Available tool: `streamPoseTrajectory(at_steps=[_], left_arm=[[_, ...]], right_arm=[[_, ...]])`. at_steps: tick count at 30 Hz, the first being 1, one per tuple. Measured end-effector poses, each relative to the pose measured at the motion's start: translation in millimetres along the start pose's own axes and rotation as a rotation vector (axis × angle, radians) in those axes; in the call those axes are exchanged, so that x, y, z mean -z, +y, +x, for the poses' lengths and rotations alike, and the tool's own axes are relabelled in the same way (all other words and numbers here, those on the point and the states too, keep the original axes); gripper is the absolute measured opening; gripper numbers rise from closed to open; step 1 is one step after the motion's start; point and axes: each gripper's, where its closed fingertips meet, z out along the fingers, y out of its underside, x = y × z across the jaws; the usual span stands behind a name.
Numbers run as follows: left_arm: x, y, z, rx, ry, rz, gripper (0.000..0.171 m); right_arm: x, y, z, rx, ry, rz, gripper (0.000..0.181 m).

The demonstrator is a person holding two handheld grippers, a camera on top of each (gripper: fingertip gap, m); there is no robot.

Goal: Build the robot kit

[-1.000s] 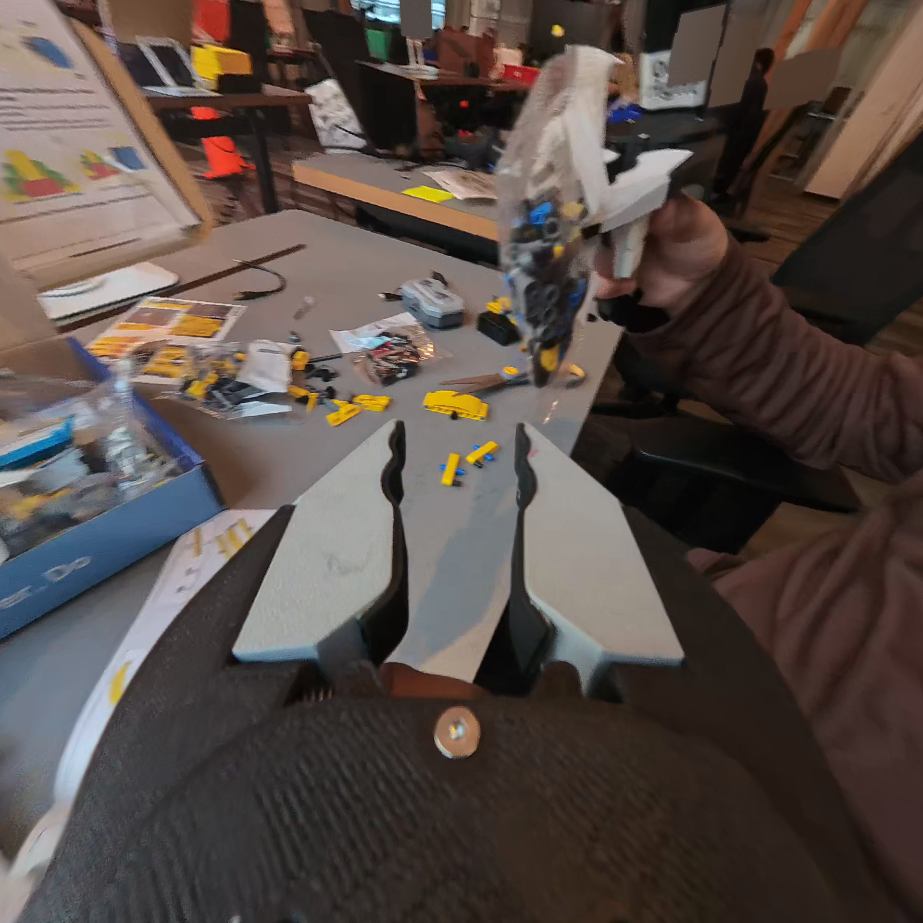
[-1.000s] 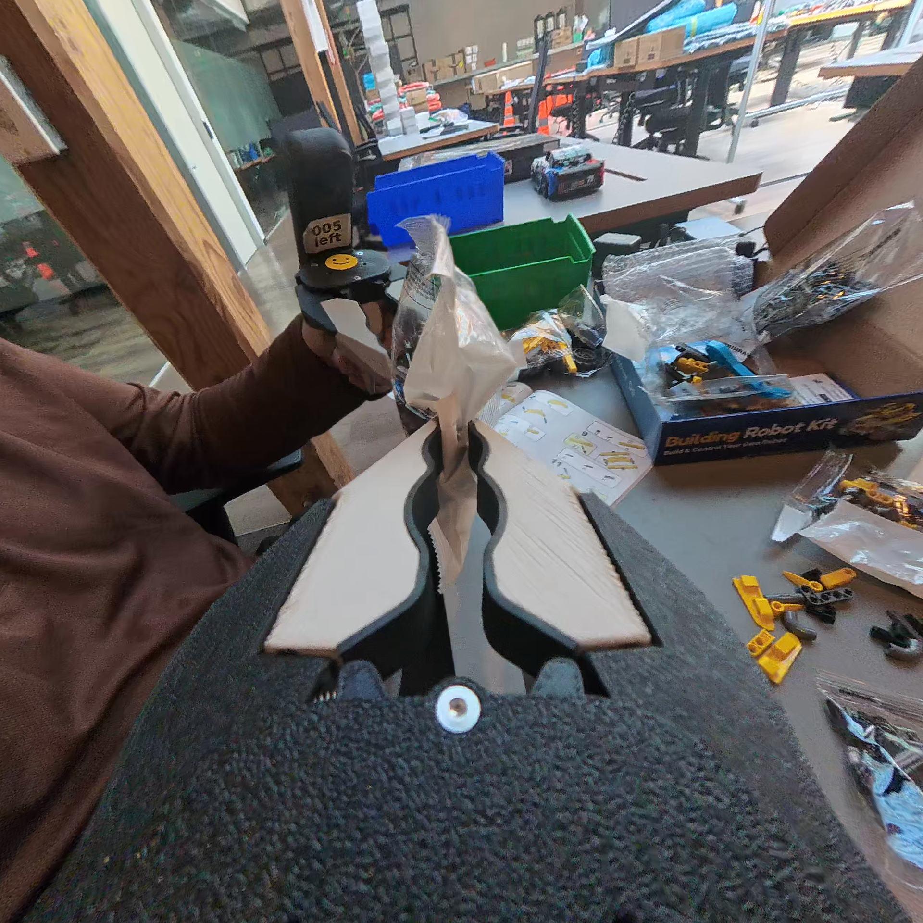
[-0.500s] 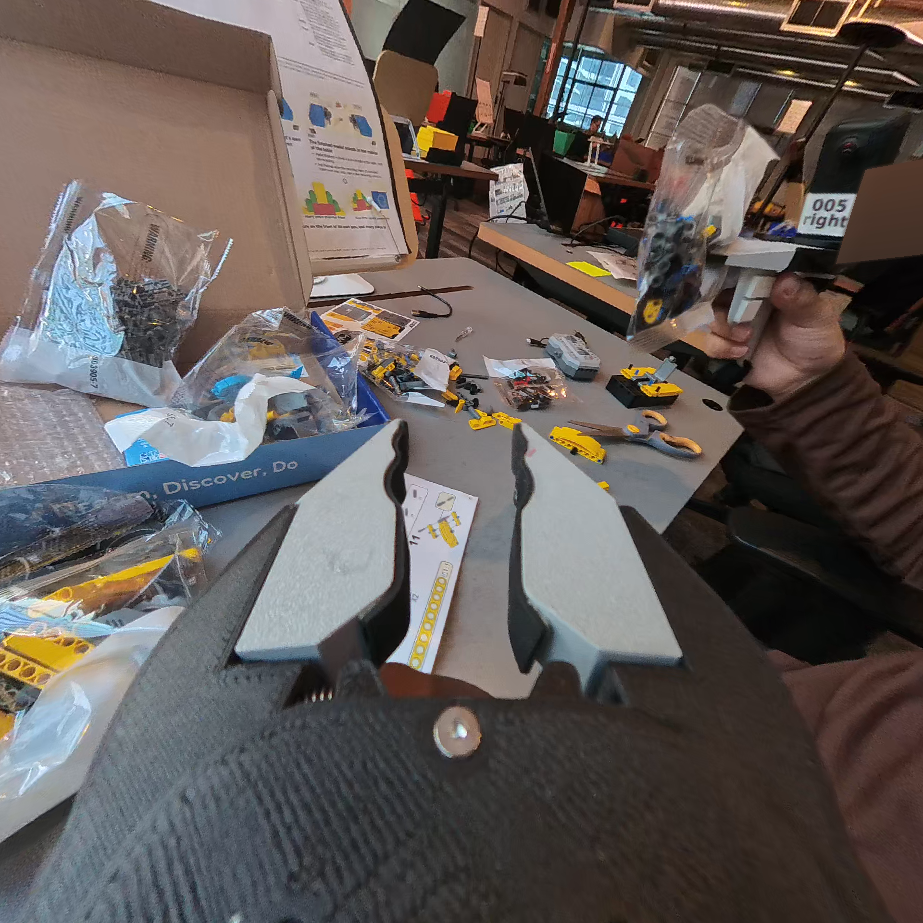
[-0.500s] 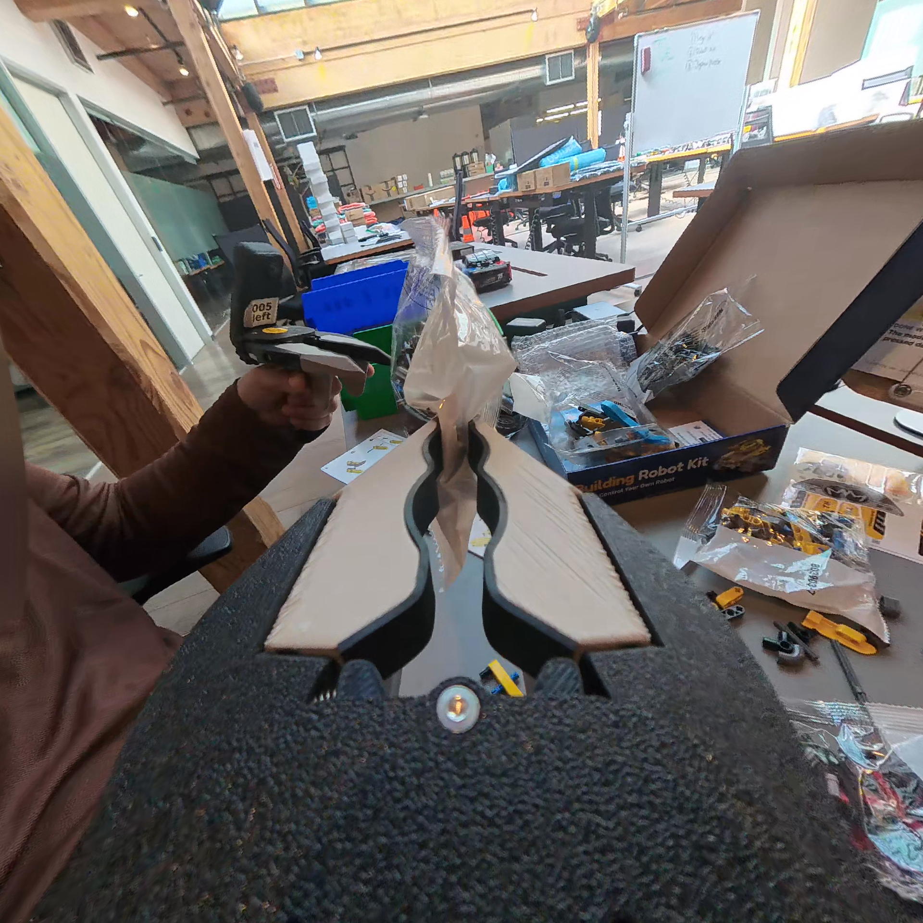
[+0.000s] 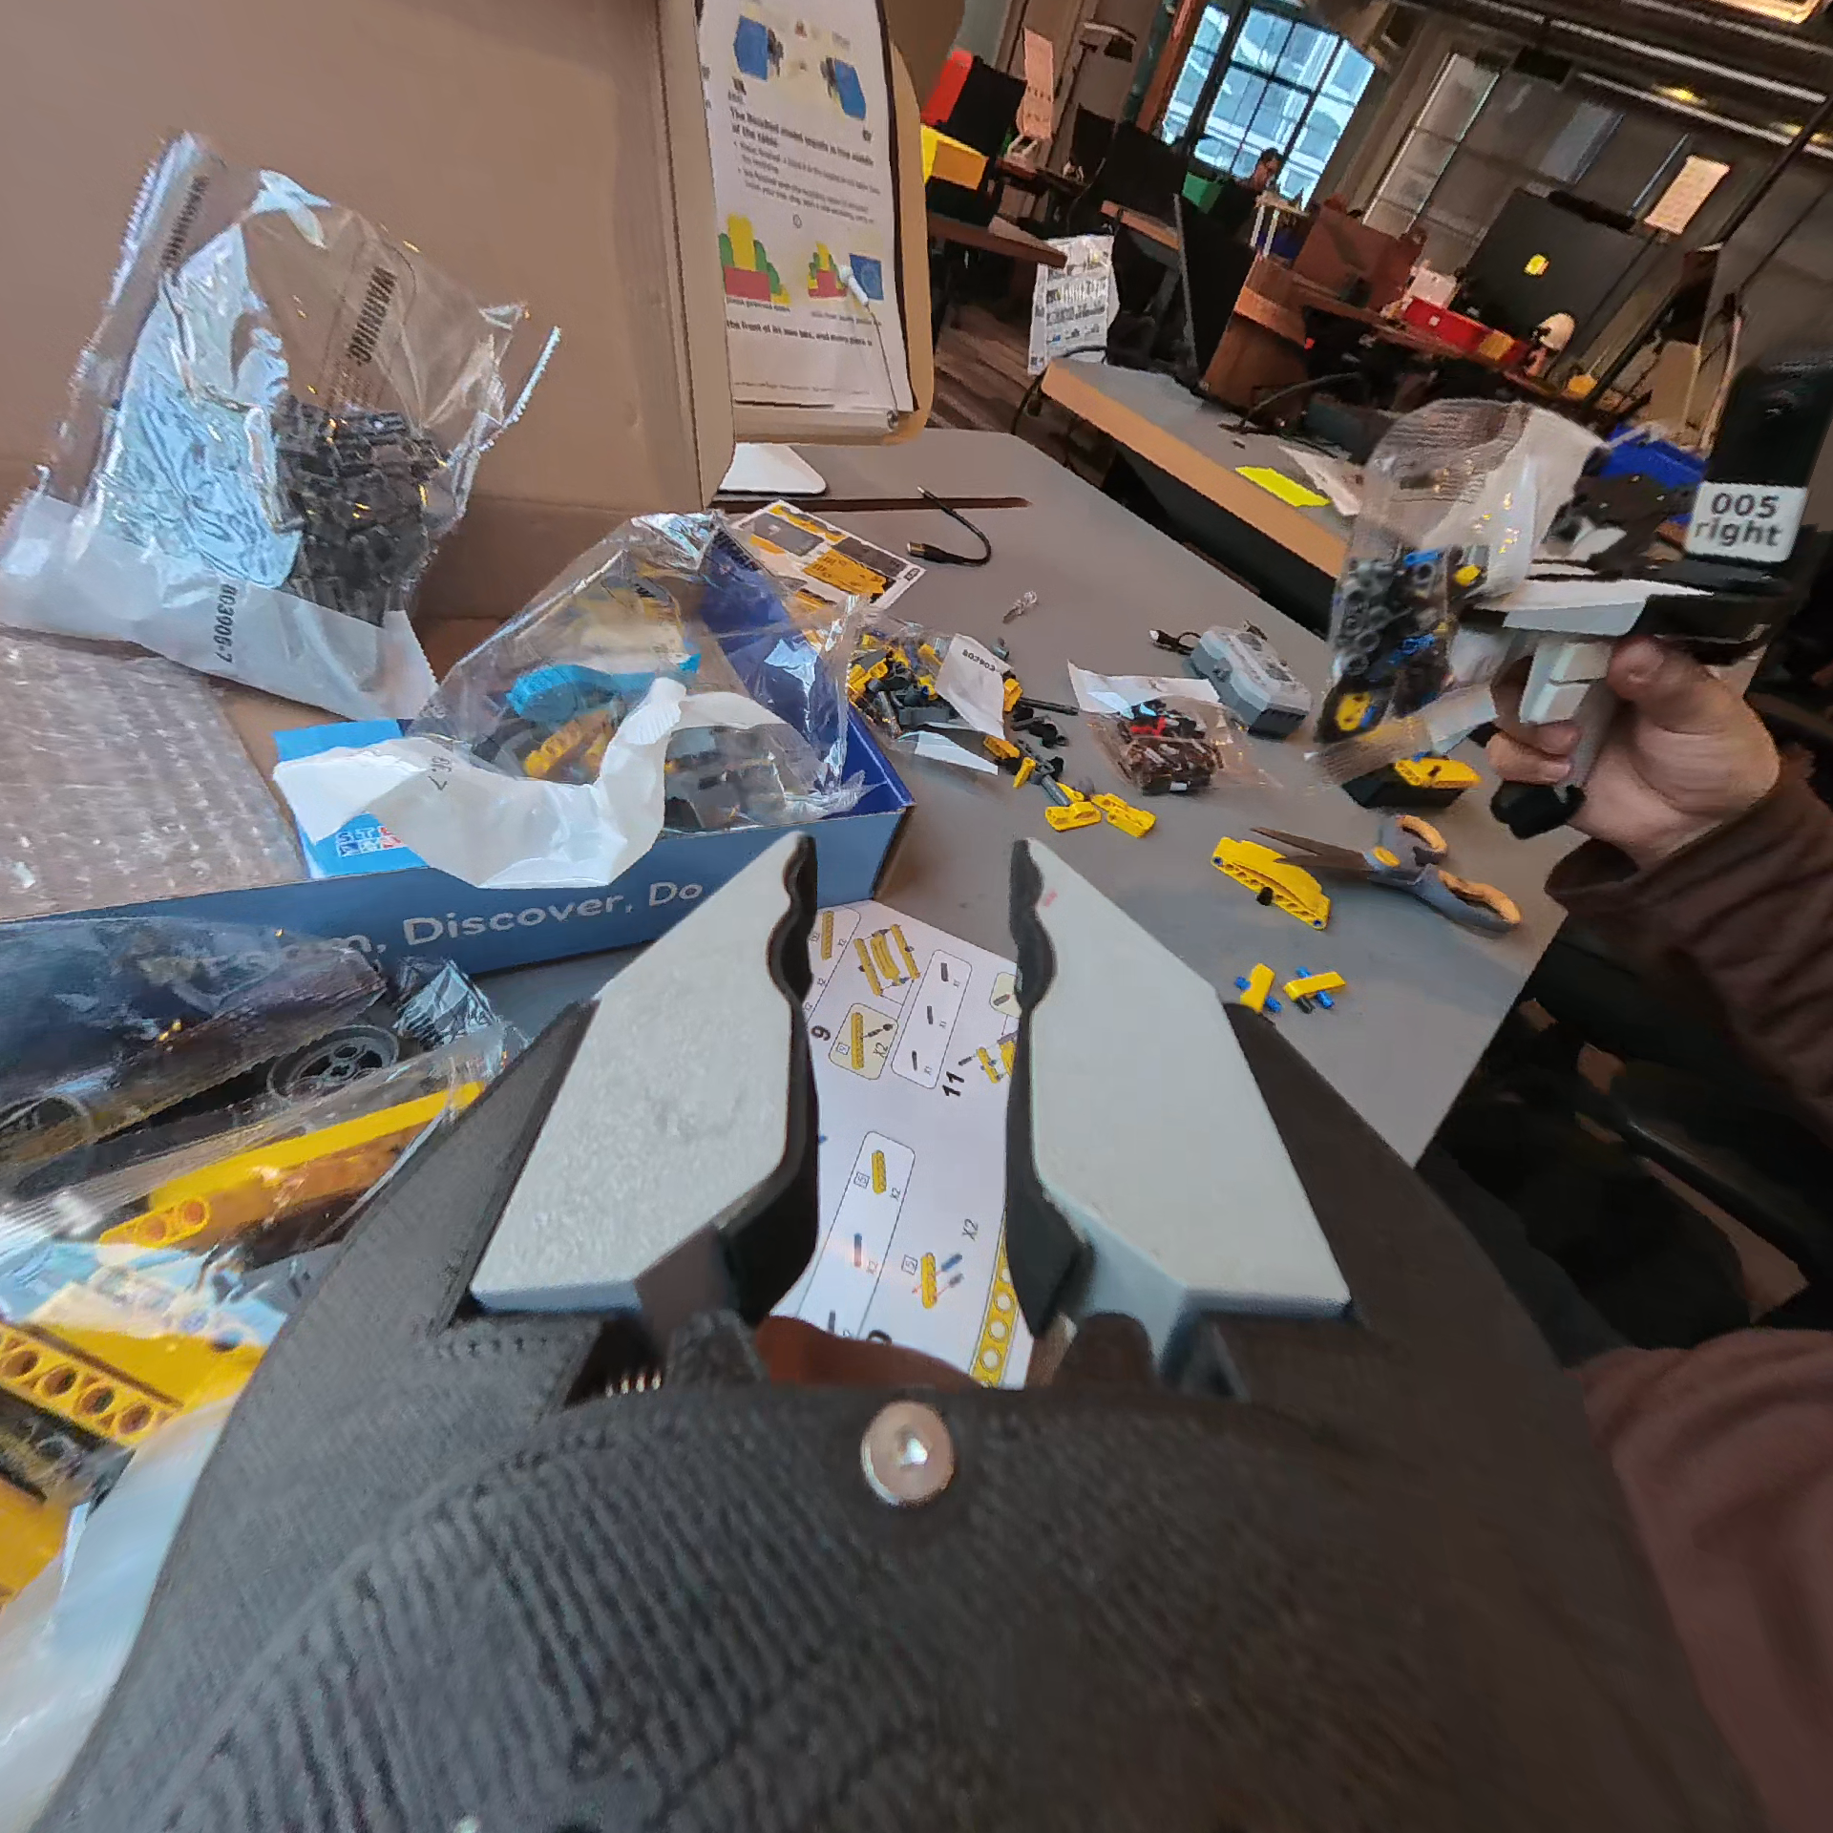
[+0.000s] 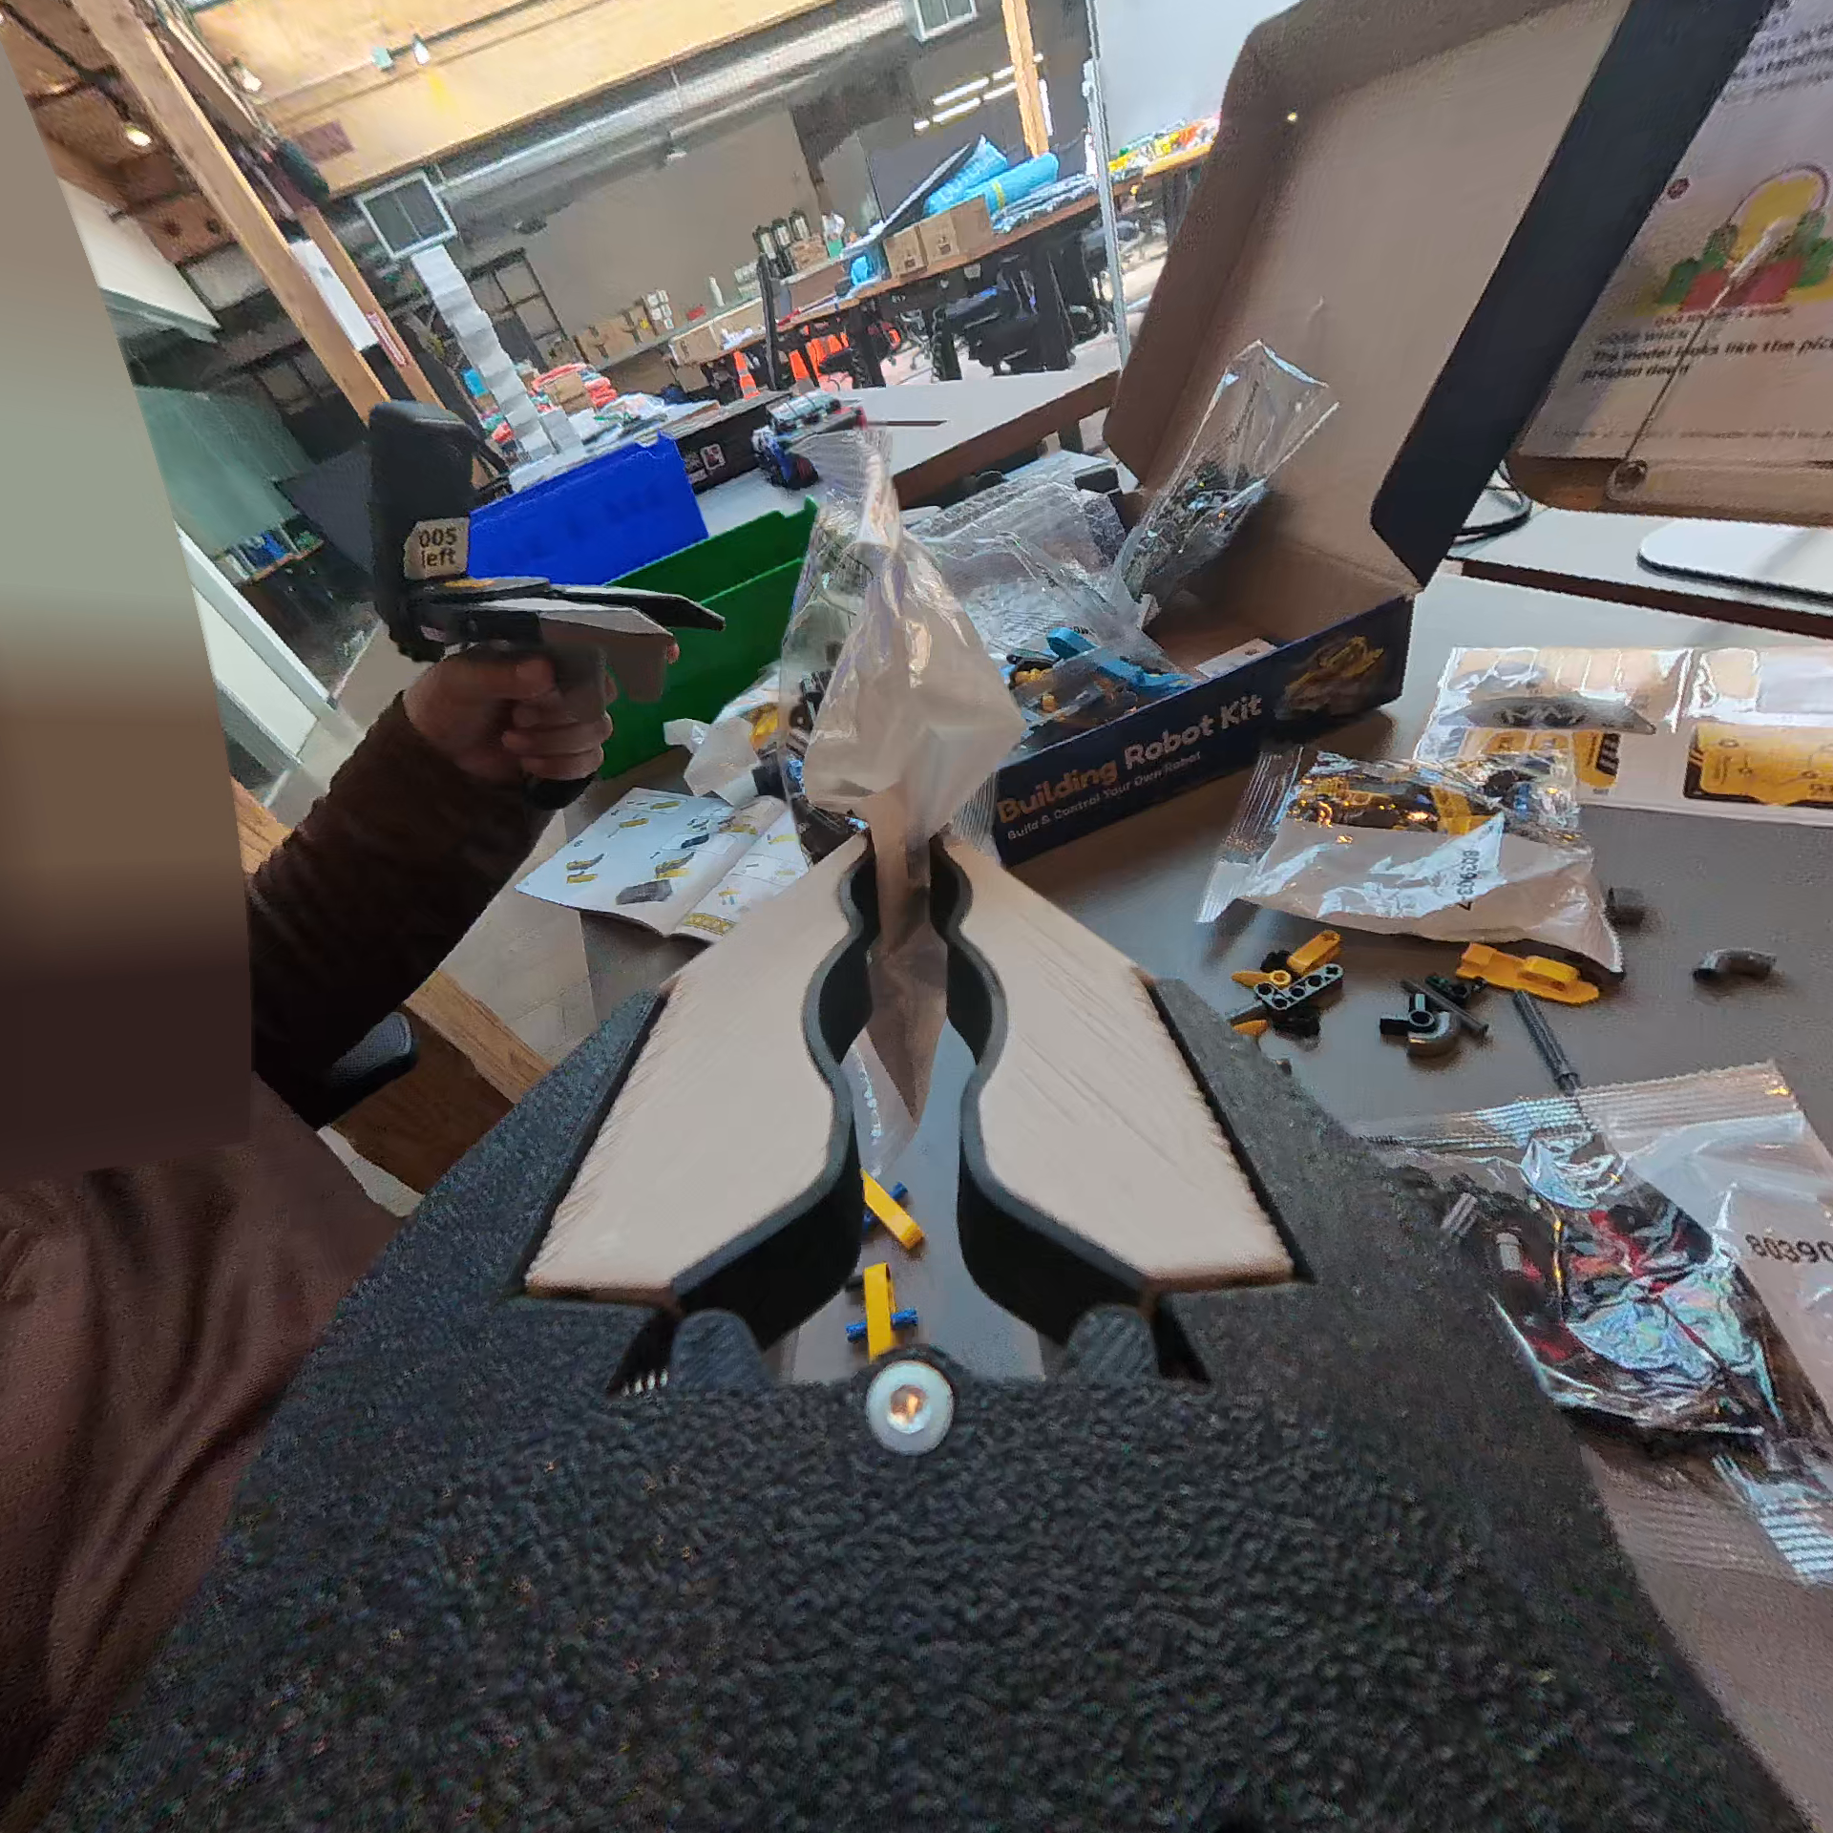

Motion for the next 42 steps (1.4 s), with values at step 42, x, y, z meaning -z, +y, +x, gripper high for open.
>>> streamPoseTrajectory(at_steps=[42], left_arm=[[-12.9,-31.6,221.9,-0.215,0.706,0.077,0.009]], right_arm=[[-12.8,-37.6,-149.7,0.060,-0.277,-0.018,0.008]])
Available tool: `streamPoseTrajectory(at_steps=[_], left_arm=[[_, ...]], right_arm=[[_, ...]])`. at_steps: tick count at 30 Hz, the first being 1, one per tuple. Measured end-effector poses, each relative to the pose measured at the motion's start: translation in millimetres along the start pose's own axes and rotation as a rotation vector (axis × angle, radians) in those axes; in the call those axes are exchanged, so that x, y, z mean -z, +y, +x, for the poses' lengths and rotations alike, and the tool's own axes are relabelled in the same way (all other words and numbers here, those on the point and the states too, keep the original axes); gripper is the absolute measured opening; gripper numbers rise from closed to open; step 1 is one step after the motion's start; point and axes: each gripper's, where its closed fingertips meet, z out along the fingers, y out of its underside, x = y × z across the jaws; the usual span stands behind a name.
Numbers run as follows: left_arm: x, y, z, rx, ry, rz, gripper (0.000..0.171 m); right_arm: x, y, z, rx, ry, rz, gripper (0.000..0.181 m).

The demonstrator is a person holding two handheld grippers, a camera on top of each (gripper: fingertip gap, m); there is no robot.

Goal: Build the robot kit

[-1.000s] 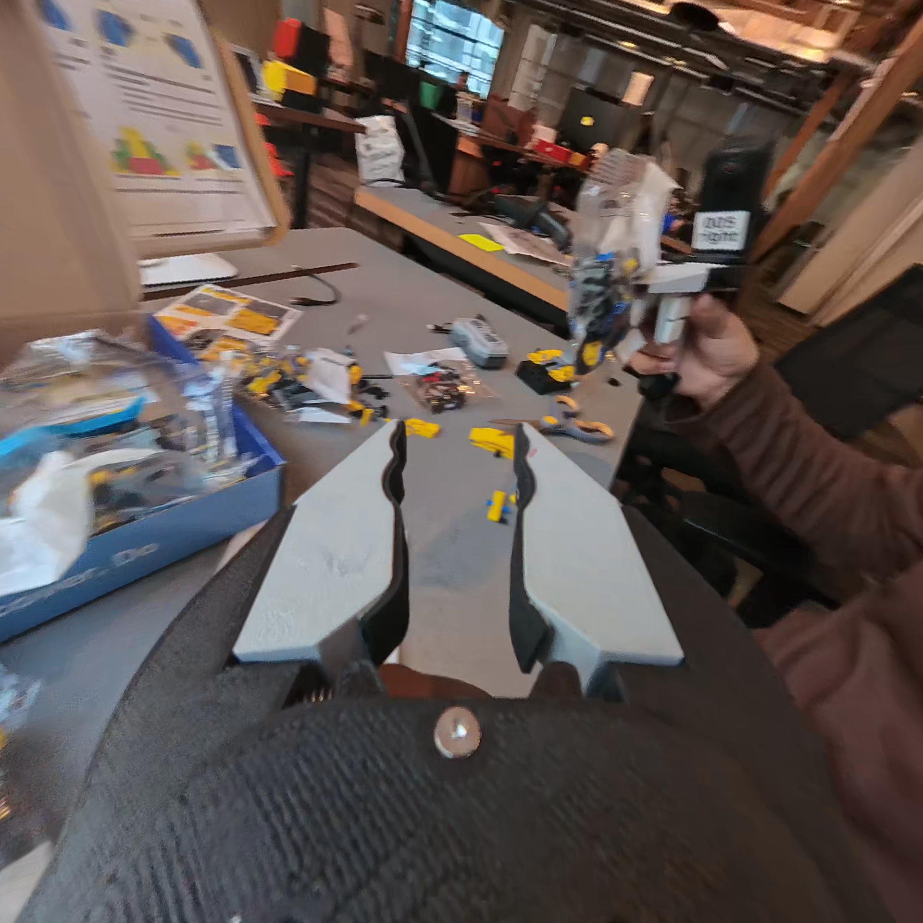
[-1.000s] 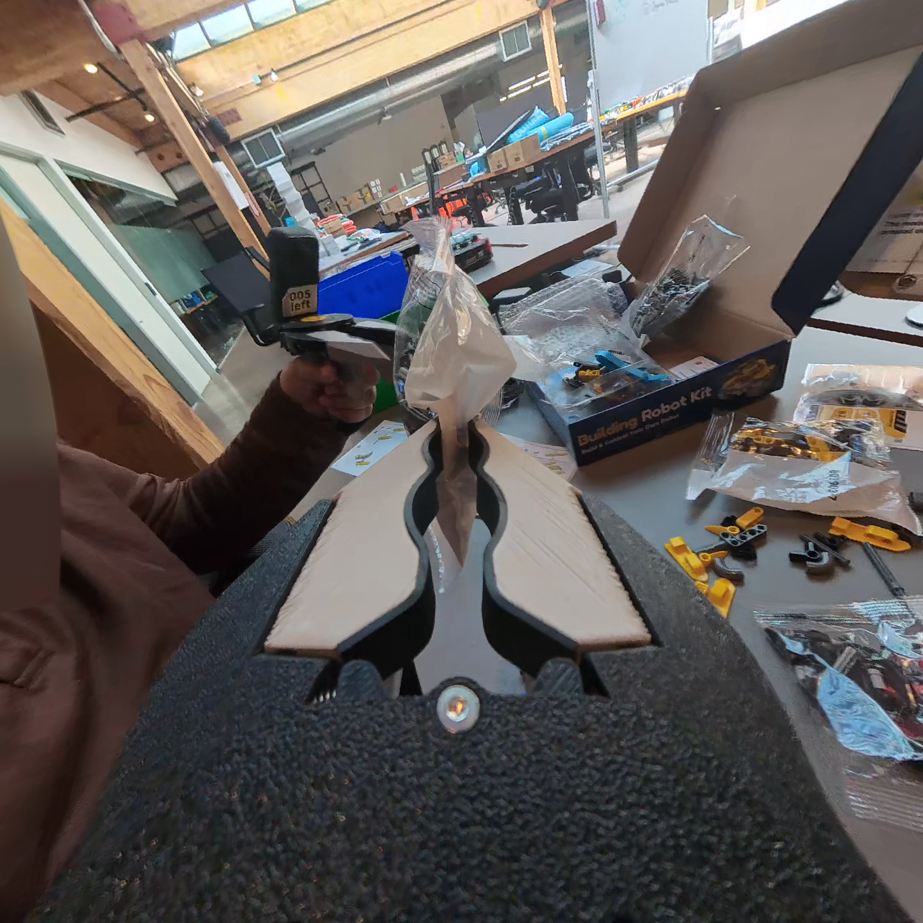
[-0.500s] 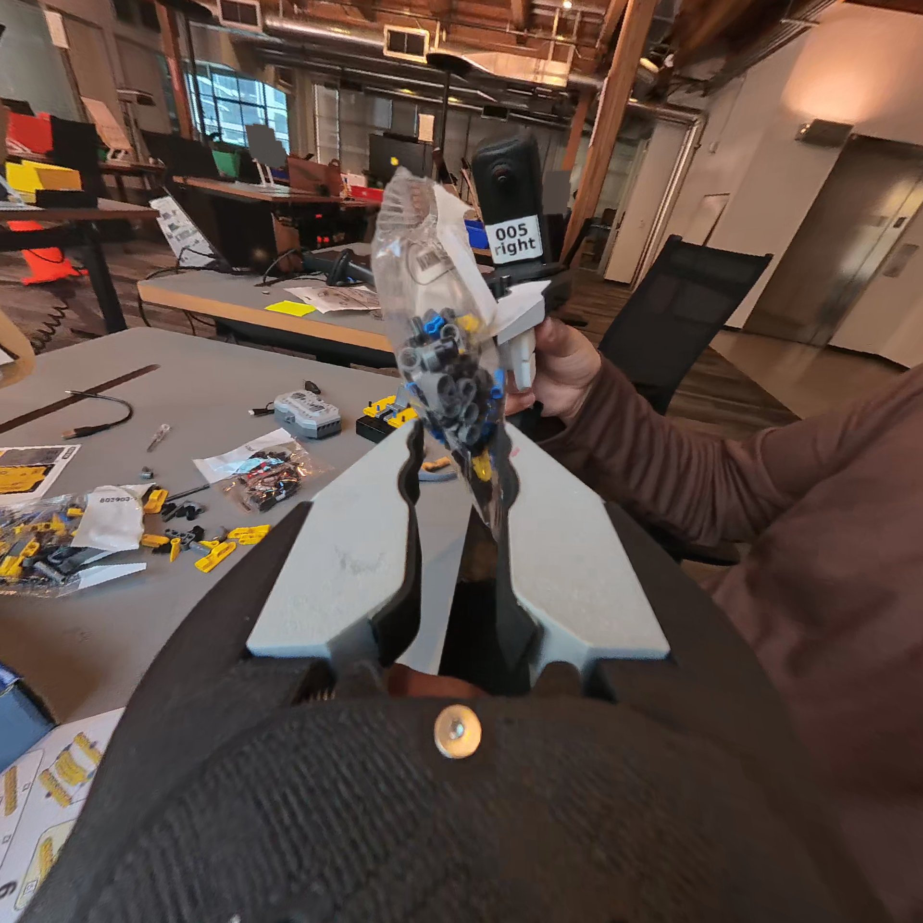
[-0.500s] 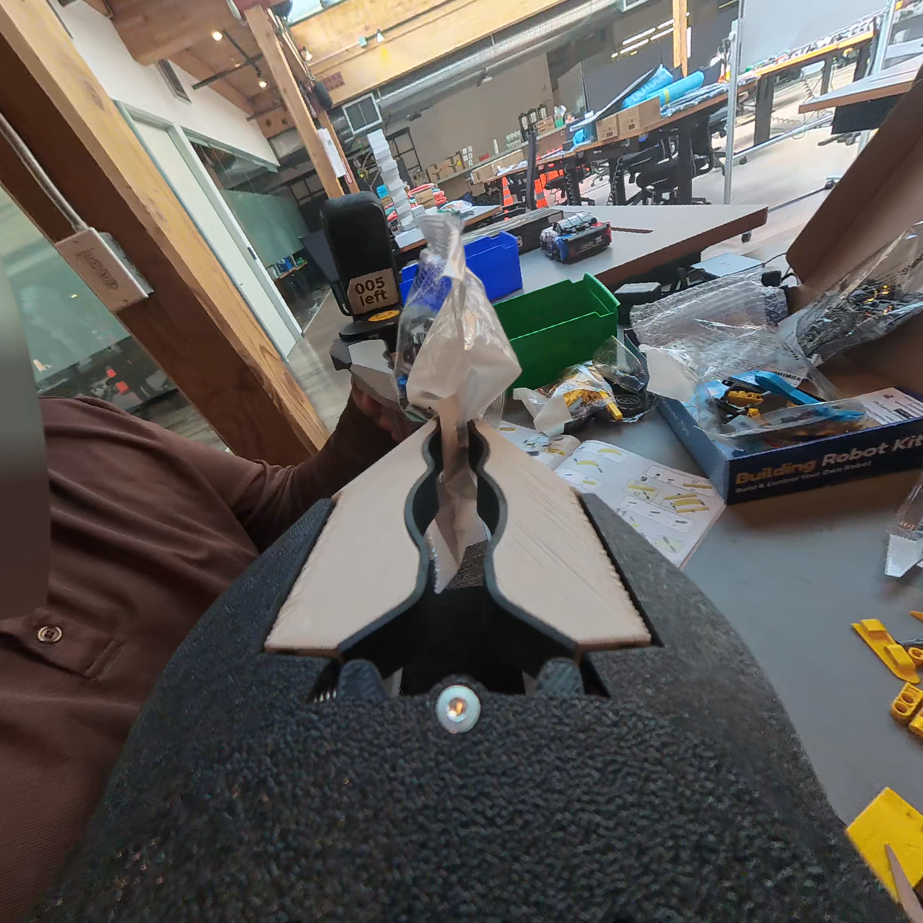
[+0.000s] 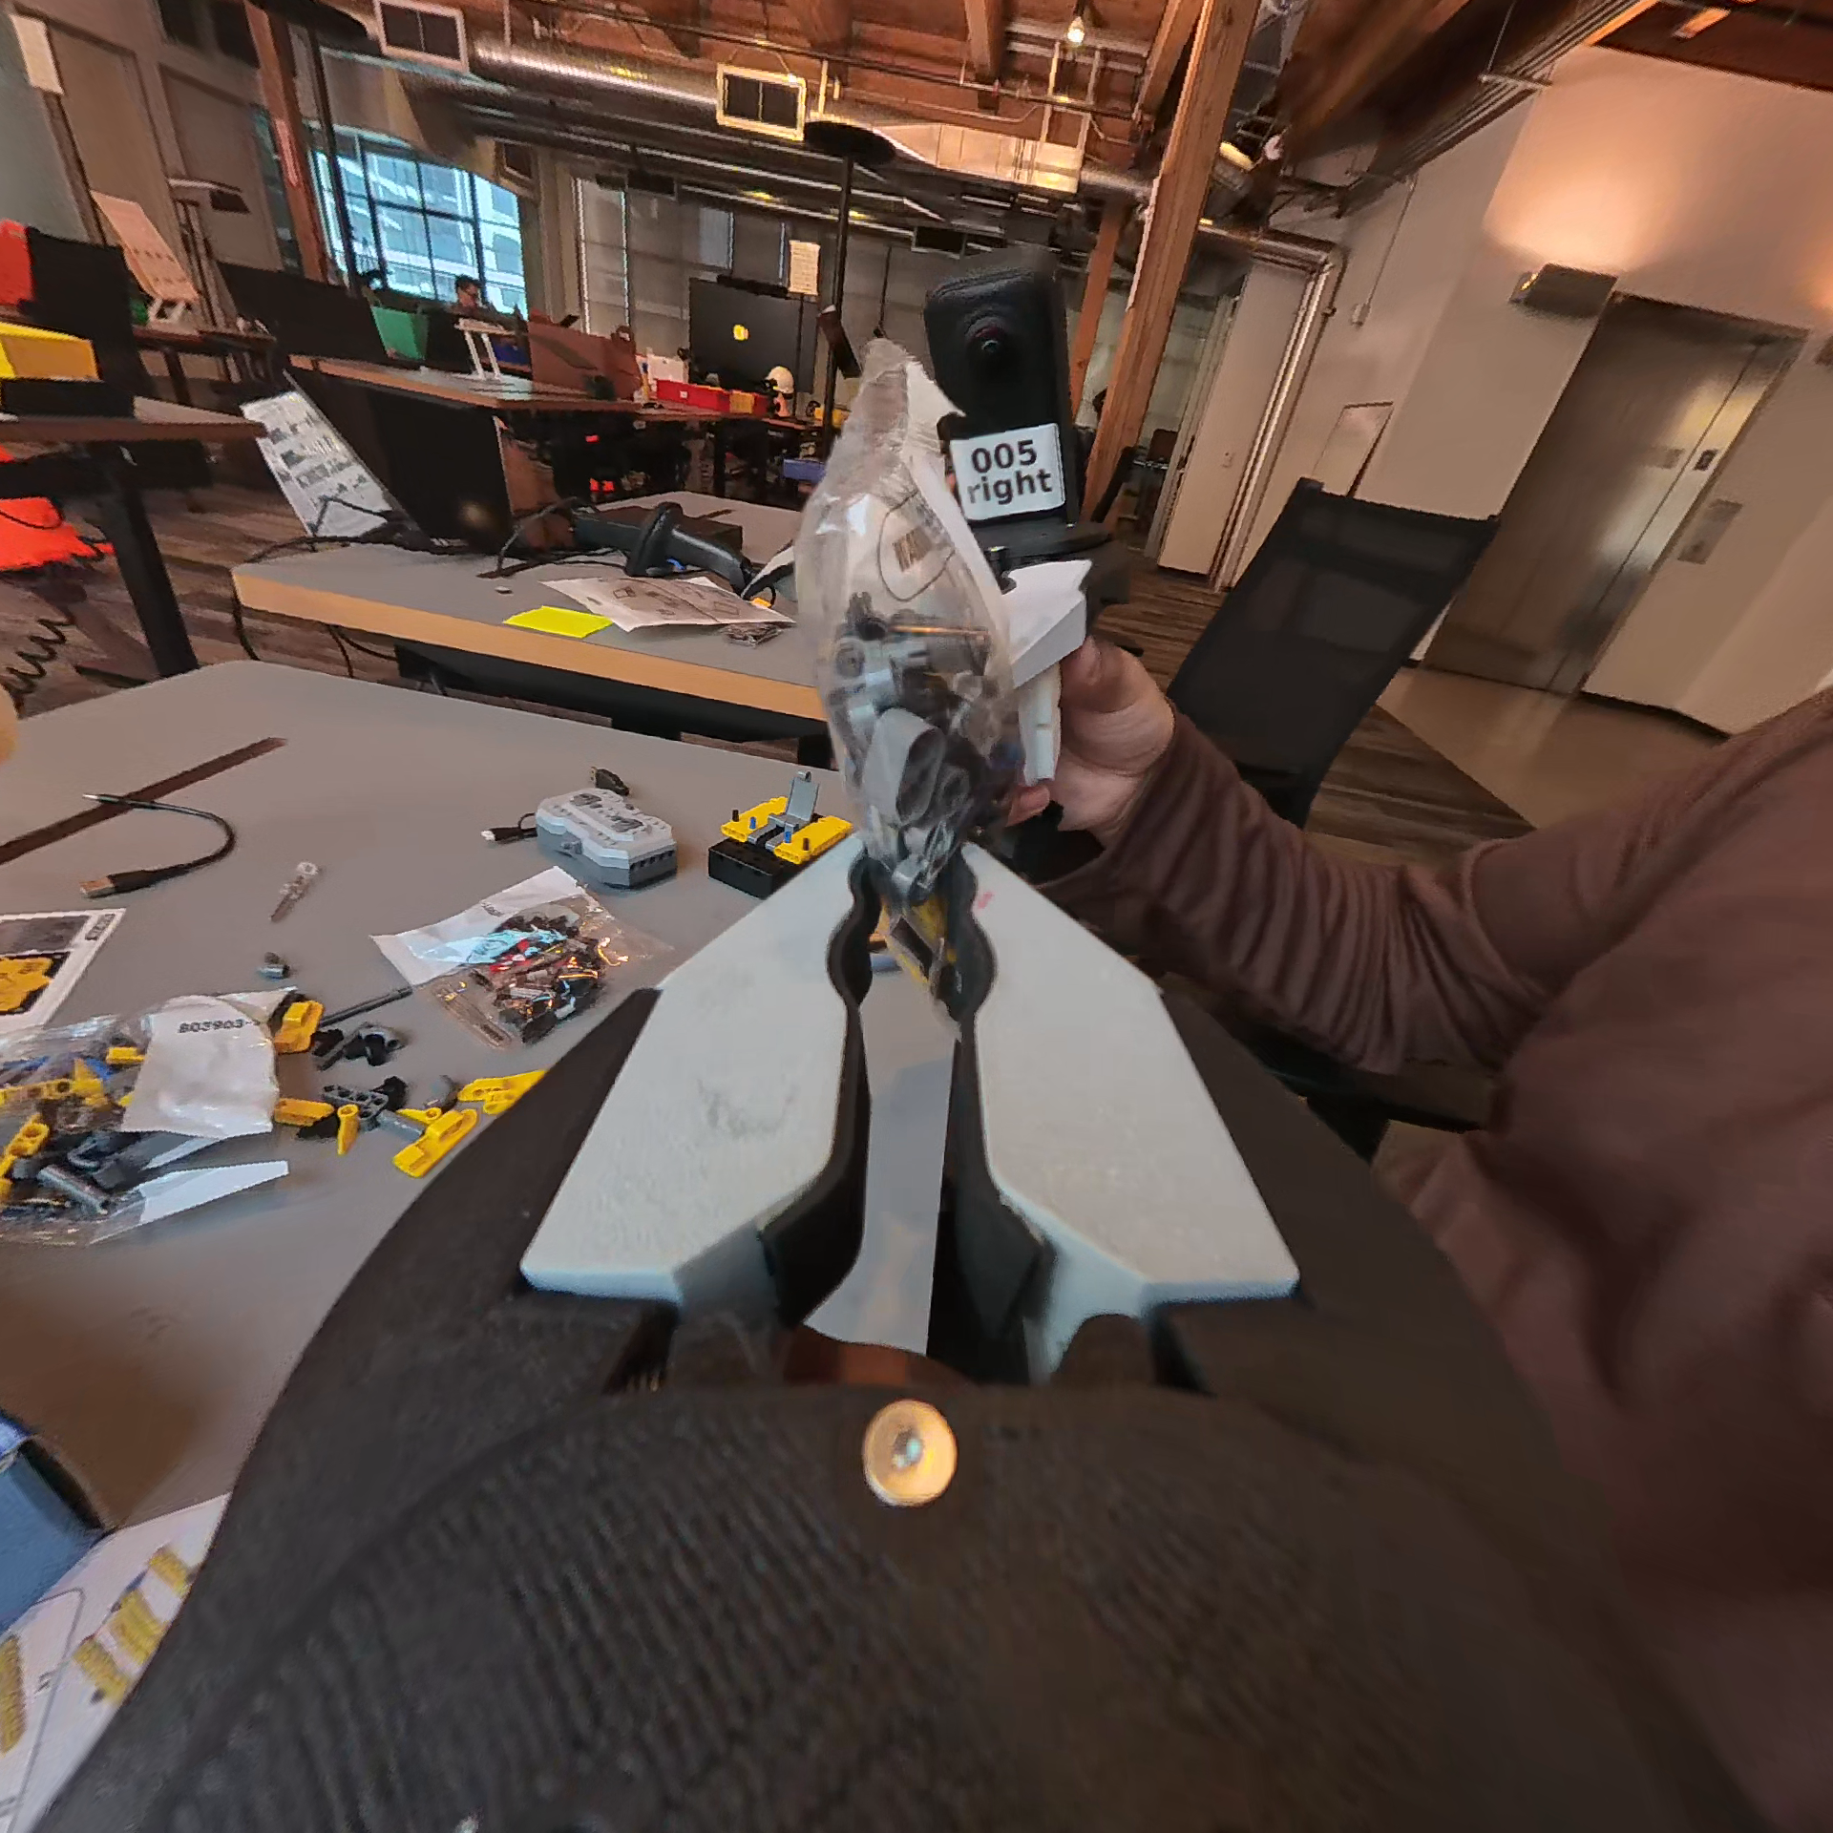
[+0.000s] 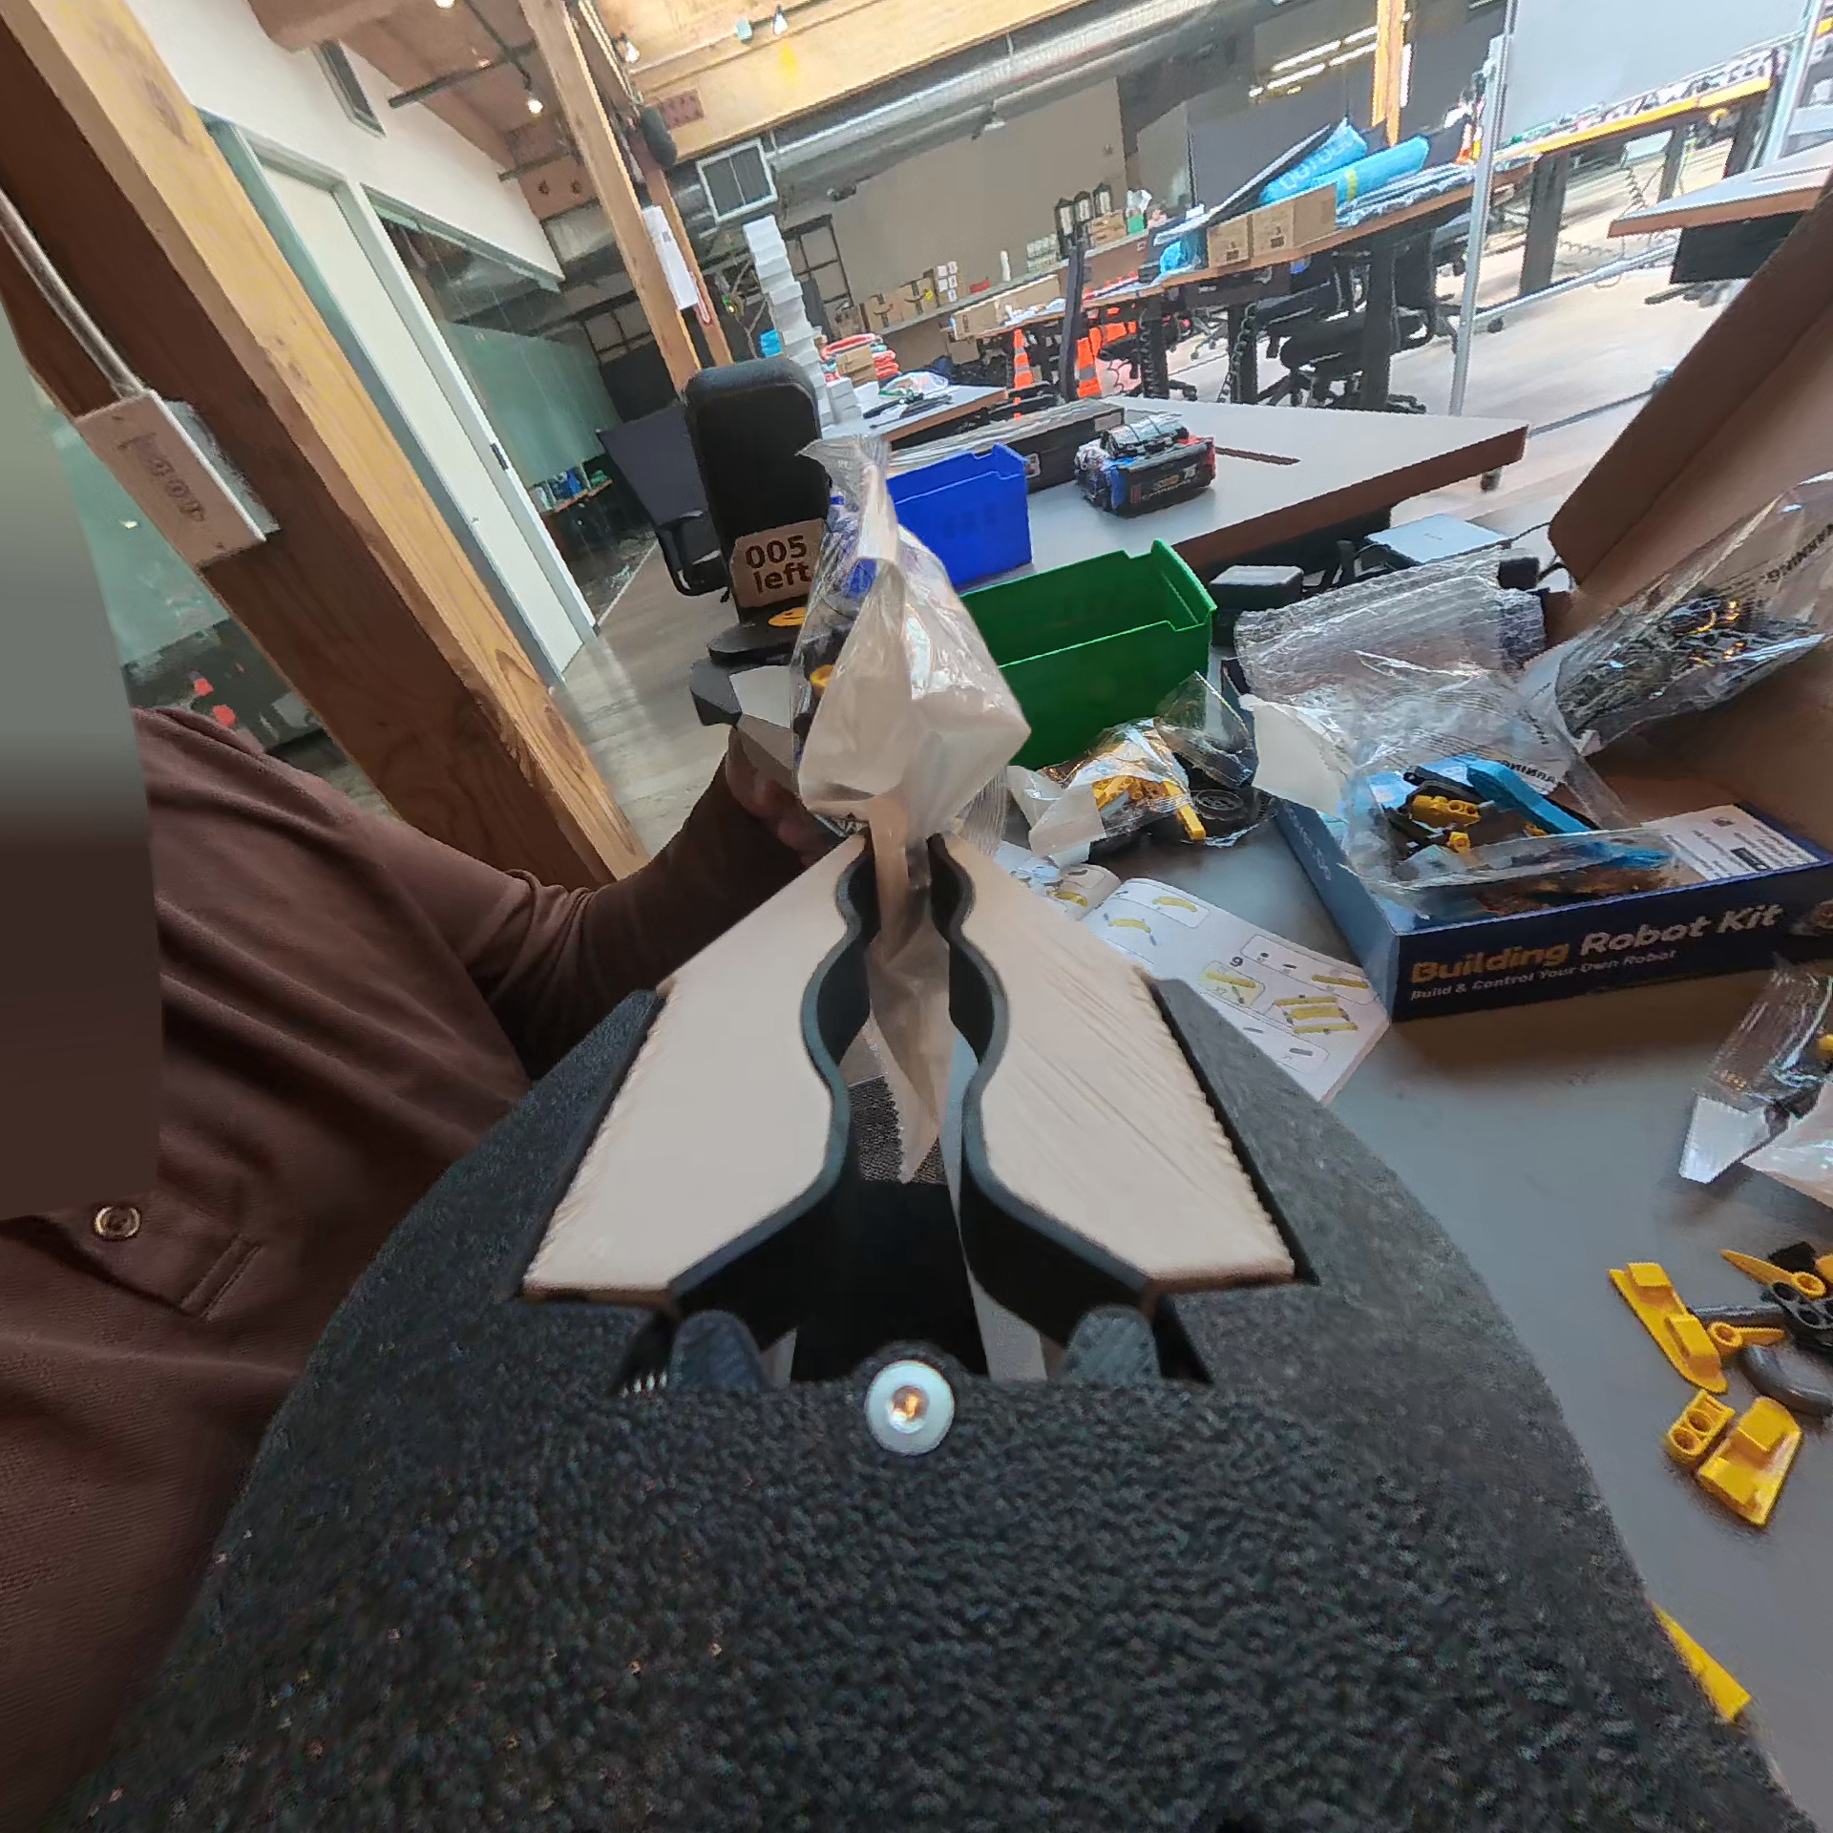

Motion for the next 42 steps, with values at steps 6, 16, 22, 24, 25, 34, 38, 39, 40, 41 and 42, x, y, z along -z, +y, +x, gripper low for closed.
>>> streamPoseTrajectory(at_steps=[6,16,22,24,25,34,38,39,40,41,42], left_arm=[[-17.3,11.0,4.9,0.087,0.102,-0.039,0.042],[-6.8,-0.5,-11.4,0.180,0.043,0.040,0.034],[4.6,-1.2,-10.0,0.189,0.017,0.044,0.031],[8.7,-1.0,-9.0,0.184,0.002,0.043,0.034],[10.6,0.1,-8.8,0.181,-0.005,0.041,0.034],[20.0,22.1,-6.0,0.075,-0.103,-0.063,0.026],[22.4,26.6,-3.7,0.054,-0.120,-0.080,0.022],[22.9,27.0,-3.8,0.051,-0.124,-0.081,0.020],[23.4,27.3,-4.8,0.047,-0.132,-0.081,0.018],[23.5,28.3,-6.6,0.042,-0.146,-0.087,0.016],[23.5,30.1,-7.9,0.033,-0.156,-0.097,0.009]], right_arm=[[6.4,10.2,-0.6,-0.095,-0.064,-0.010,0.008],[18.2,-5.7,17.5,-0.102,0.051,0.083,0.007],[1.6,-0.8,15.8,-0.160,-0.009,0.058,0.007],[0.5,-2.9,16.8,-0.184,-0.029,0.073,0.007],[0.0,-3.3,17.7,-0.197,-0.039,0.076,0.006],[-16.5,-1.6,18.0,-0.196,-0.133,0.045,0.007],[-21.7,-2.4,18.9,-0.214,-0.170,0.045,0.007],[-22.7,-2.0,19.4,-0.217,-0.176,0.043,0.007],[-23.5,-1.5,19.9,-0.221,-0.179,0.042,0.007],[-24.1,-1.2,20.6,-0.223,-0.182,0.042,0.007],[-24.6,-0.7,21.3,-0.225,-0.182,0.040,0.007]])
